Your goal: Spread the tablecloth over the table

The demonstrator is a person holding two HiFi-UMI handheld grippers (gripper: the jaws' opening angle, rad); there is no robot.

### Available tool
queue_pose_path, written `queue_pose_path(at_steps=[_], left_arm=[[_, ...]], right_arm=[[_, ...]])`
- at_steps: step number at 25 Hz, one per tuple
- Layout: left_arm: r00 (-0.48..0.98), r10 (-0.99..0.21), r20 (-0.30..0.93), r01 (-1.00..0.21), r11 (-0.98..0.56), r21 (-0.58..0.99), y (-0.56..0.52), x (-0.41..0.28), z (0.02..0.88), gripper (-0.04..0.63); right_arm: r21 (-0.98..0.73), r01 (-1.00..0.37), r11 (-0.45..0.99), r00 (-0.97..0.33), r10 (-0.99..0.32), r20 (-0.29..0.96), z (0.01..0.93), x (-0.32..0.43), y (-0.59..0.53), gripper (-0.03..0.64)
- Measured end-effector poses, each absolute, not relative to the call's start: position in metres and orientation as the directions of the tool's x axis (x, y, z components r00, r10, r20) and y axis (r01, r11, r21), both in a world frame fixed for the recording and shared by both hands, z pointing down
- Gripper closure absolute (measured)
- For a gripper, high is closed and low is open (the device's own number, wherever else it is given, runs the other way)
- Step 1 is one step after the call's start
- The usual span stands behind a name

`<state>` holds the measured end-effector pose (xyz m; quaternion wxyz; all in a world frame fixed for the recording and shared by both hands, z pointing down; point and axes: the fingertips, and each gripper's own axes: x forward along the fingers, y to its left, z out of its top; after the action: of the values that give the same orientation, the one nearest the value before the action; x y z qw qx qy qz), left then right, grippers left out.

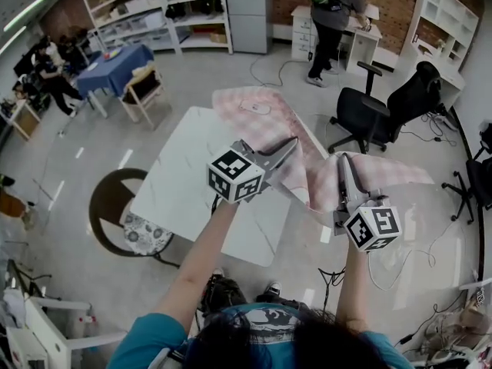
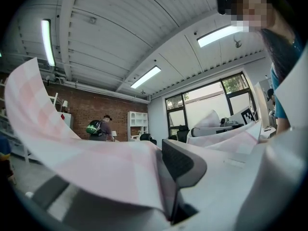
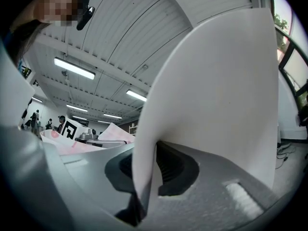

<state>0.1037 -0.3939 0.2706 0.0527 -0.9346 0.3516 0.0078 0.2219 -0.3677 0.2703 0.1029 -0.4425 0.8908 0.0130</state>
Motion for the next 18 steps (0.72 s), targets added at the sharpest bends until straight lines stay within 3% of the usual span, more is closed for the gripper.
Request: queue_pose_path(at_steps=[12, 18], left_arm=[[0.807, -0.586, -0.075, -0.59, -0.796, -0.132, -0.515, 0.047, 0.248, 0.499], [0.776, -0.614, -0.141, -0.63, -0.759, -0.165, -0.575, -0.003, 0.222, 0.499]], right_arm=[[0.053, -0.882, 0.468, -0.468, -0.861, -0.198, 0.252, 0.177, -0.462, 0.572], [0.156, -0.883, 0.443, -0.467, -0.863, -0.195, 0.227, 0.134, -0.522, 0.572]])
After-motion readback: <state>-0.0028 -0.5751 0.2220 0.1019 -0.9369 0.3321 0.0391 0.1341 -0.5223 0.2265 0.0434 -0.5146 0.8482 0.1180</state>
